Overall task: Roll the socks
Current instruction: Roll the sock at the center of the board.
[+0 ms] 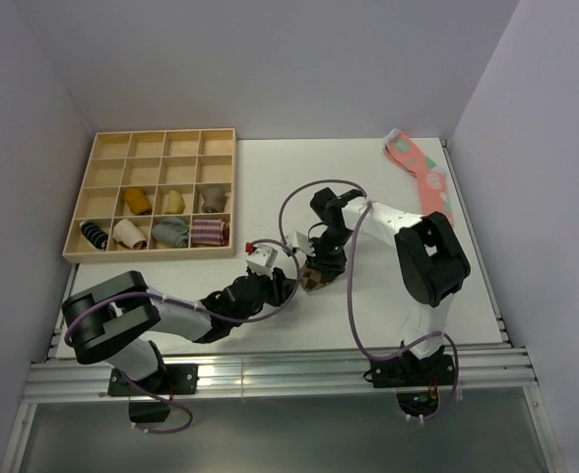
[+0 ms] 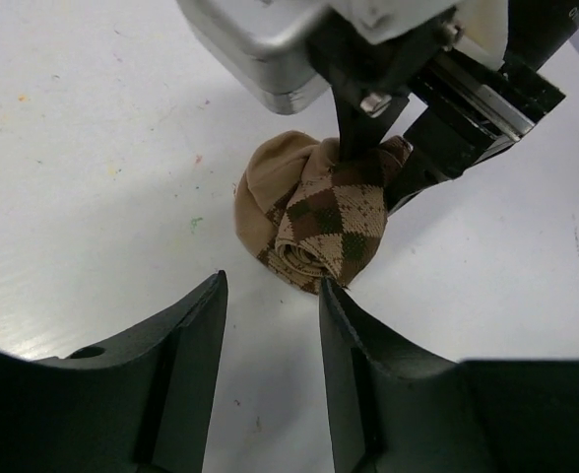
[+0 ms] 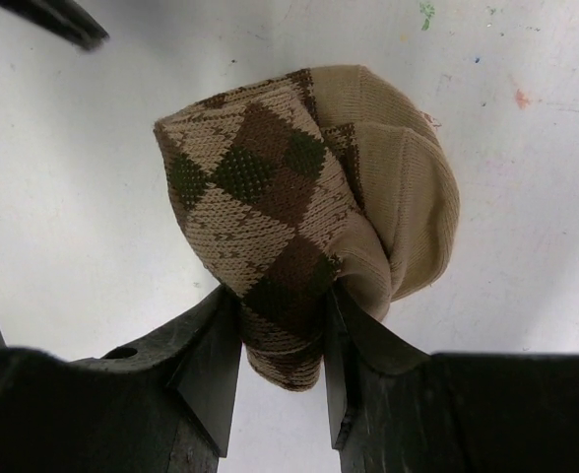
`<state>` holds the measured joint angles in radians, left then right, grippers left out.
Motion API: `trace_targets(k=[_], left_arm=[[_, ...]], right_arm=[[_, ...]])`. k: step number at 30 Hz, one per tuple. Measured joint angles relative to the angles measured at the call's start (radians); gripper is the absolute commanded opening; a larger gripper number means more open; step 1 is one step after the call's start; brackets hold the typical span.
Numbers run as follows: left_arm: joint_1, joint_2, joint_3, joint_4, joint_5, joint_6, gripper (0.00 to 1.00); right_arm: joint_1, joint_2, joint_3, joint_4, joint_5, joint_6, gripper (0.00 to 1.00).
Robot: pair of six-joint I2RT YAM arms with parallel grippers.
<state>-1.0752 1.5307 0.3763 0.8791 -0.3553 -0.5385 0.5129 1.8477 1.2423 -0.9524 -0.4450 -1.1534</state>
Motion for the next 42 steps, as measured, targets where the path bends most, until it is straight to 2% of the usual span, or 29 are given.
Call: trace_targets(k=[20,29,42], left_arm=[[-0.028,0.172,0.210,-0.012,0.061,0.180,0.53],[-0.019,0.203,0.225,-0.058,0.153,0.205,0.53],[0.016,0.203,0.237,-0.109,0.306,0.204,0.54]], right_arm=[[0.000,0.111,0.116,-0.206,0.027,-0.016,0.31],[-0.009,0.151,0.133,-0.311,0.040,-0.011,0.30],[-0.022,0.166,0.132,-0.354,0.069,0.026,0.30]])
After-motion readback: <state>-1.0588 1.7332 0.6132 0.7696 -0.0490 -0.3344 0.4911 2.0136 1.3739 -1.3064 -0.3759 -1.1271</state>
